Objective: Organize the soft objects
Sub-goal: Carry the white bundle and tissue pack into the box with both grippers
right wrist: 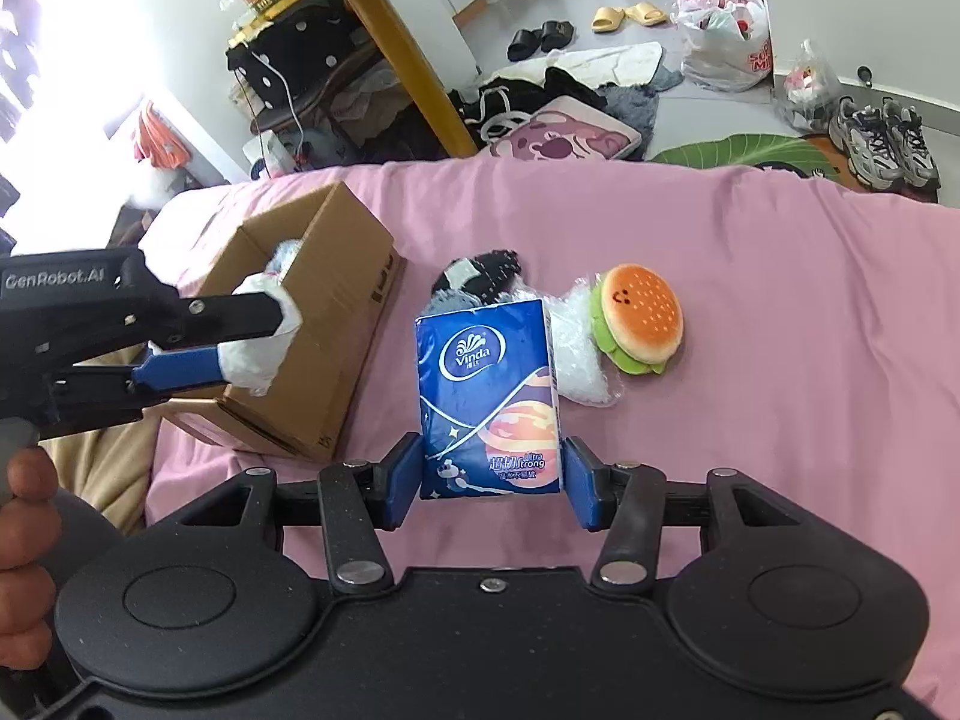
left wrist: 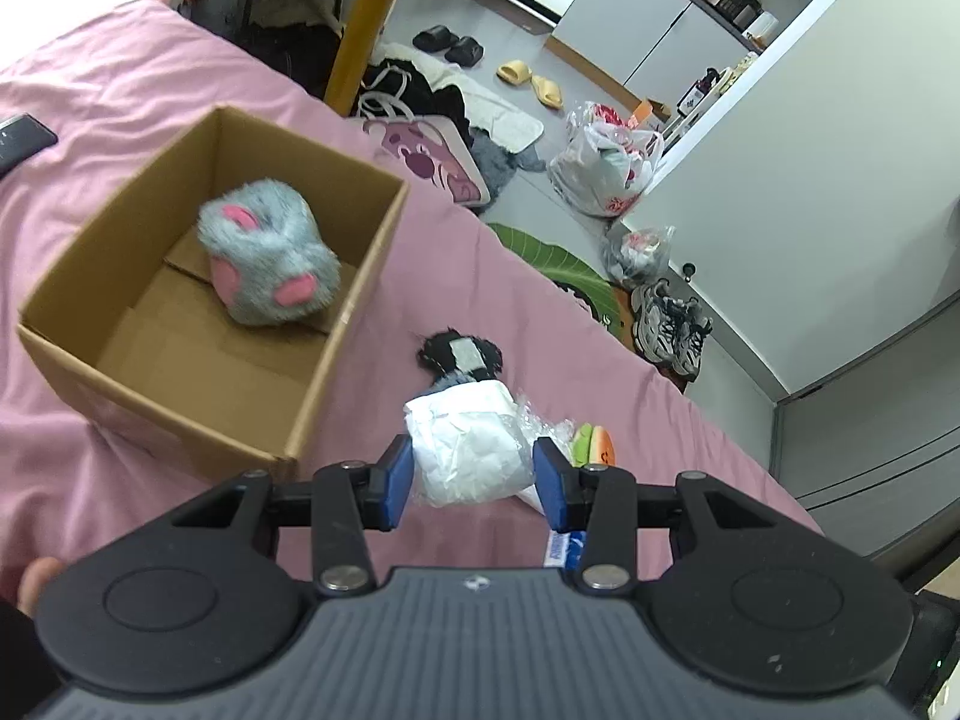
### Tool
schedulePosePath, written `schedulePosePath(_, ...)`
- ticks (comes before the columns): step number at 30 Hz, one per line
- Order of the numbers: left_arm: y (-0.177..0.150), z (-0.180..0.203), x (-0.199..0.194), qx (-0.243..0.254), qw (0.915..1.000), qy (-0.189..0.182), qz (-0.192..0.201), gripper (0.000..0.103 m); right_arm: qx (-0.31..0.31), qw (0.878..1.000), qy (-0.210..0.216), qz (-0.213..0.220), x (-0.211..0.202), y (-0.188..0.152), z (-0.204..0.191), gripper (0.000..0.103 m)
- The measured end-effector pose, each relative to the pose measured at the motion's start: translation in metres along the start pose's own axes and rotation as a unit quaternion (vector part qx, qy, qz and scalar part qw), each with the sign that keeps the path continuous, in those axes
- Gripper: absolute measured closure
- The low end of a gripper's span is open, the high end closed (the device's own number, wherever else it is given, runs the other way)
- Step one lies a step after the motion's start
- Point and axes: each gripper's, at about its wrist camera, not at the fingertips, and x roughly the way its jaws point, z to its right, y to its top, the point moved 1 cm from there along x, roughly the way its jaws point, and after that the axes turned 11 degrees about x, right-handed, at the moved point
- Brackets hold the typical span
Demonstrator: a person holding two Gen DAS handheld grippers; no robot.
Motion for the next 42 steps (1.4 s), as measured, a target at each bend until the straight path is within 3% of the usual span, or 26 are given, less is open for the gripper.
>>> schedulePosePath(16,0.018,-0.045,-0.043,0.016,0.9994,0.018,0.022,0.061,-0.017,0.999,0.005,0.039,-0.012,0.006,-0.039,0.054)
schedulePosePath(28,0.029,-0.076,-0.045,0.033,0.9985,0.036,0.025,0.061,-0.015,0.998,0.038,0.055,-0.004,0.008,-0.074,0.054)
schedulePosePath(42,0.038,-0.115,-0.027,0.013,0.9974,0.07,0.013,0.061,-0.028,0.996,0.065,0.051,0.021,0.012,-0.115,0.054)
